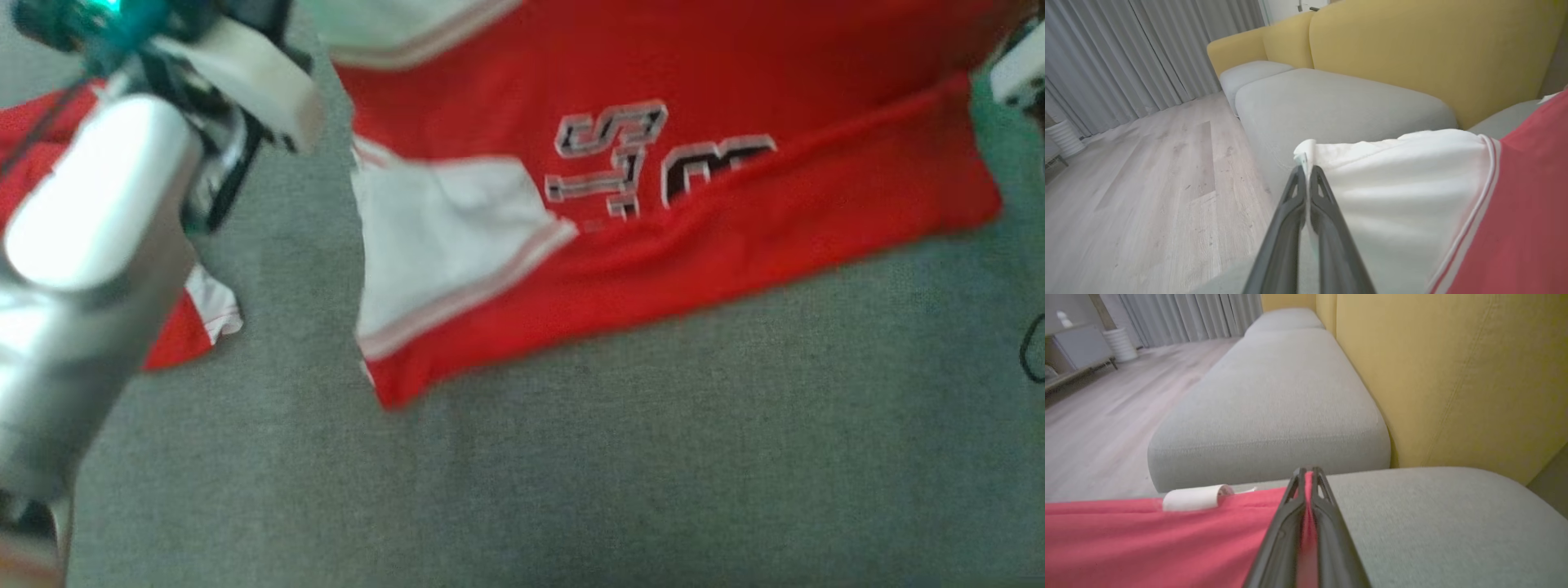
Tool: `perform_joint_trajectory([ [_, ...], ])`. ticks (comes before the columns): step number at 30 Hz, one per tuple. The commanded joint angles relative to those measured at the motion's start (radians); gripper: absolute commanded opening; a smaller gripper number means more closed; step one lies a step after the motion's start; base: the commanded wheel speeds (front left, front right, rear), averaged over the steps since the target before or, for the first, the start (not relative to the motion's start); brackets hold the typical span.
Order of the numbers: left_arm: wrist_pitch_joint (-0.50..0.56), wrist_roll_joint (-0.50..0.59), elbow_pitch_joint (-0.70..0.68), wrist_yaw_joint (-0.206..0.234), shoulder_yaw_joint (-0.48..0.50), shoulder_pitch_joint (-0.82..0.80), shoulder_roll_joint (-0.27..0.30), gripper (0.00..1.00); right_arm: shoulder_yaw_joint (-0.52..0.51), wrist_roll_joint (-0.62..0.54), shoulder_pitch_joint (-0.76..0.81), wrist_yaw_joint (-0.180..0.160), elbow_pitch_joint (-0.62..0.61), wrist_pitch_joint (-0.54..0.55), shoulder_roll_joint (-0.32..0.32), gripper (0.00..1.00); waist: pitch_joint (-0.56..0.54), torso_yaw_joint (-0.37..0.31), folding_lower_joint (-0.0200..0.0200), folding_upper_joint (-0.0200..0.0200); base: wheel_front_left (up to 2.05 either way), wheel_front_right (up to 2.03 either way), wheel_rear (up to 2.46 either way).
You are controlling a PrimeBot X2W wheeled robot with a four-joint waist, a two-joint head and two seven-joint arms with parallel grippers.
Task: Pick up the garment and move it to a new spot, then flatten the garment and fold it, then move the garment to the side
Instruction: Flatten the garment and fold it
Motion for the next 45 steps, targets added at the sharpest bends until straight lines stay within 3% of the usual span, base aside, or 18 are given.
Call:
perform_joint_trajectory([
  [1,-0.028,0.010,0.023,-0.008,0.057,-0.083,0.033,0.00,0.025,0.030,-0.037,-0.001,-0.048,-0.025,-0.003,0.00,0.019,-0.012,-0.0001,0.0000,0.00,0.00,0.00],
  [10,-0.124,0.029,0.215,-0.051,0.053,-0.188,-0.018,0.00,0.087,0.073,-0.068,-0.001,-0.036,-0.076,-0.007,0.00,0.032,-0.018,-0.0001,0.0000,0.00,0.00,0.00],
  [20,-0.142,0.021,0.289,-0.109,-0.018,-0.075,-0.062,0.00,0.184,0.185,0.045,-0.001,0.008,-0.032,-0.090,0.00,-0.048,0.043,-0.0001,0.0000,0.00,0.00,0.00],
  [24,-0.086,0.008,0.234,-0.130,-0.052,-0.011,-0.044,0.00,0.225,0.243,0.121,-0.001,0.003,-0.004,-0.145,0.00,-0.085,0.065,-0.0001,0.0000,0.00,0.00,0.00],
  [27,0.006,-0.071,0.162,-0.160,-0.061,0.070,-0.028,0.00,0.260,0.284,0.177,-0.001,-0.005,0.027,-0.178,0.00,-0.111,0.075,-0.0001,0.0000,0.00,0.00,0.00],
  [32,0.224,-0.163,-0.050,-0.184,-0.142,0.192,0.079,0.00,0.346,0.326,0.256,-0.001,-0.030,0.102,-0.250,0.00,-0.141,0.085,-0.0001,0.0000,0.00,0.00,0.00],
  [38,0.316,-0.184,-0.196,-0.167,-0.177,0.260,0.148,0.00,0.410,0.347,0.279,-0.001,-0.045,0.159,-0.301,0.00,-0.141,0.085,-0.0001,0.0000,0.00,0.00,0.00],
  [45,0.326,-0.152,-0.234,-0.129,-0.207,0.284,0.145,0.00,0.470,0.362,0.280,-0.001,-0.059,0.205,-0.322,0.00,-0.119,0.075,-0.0001,0.0000,0.00,0.00,0.00],
])
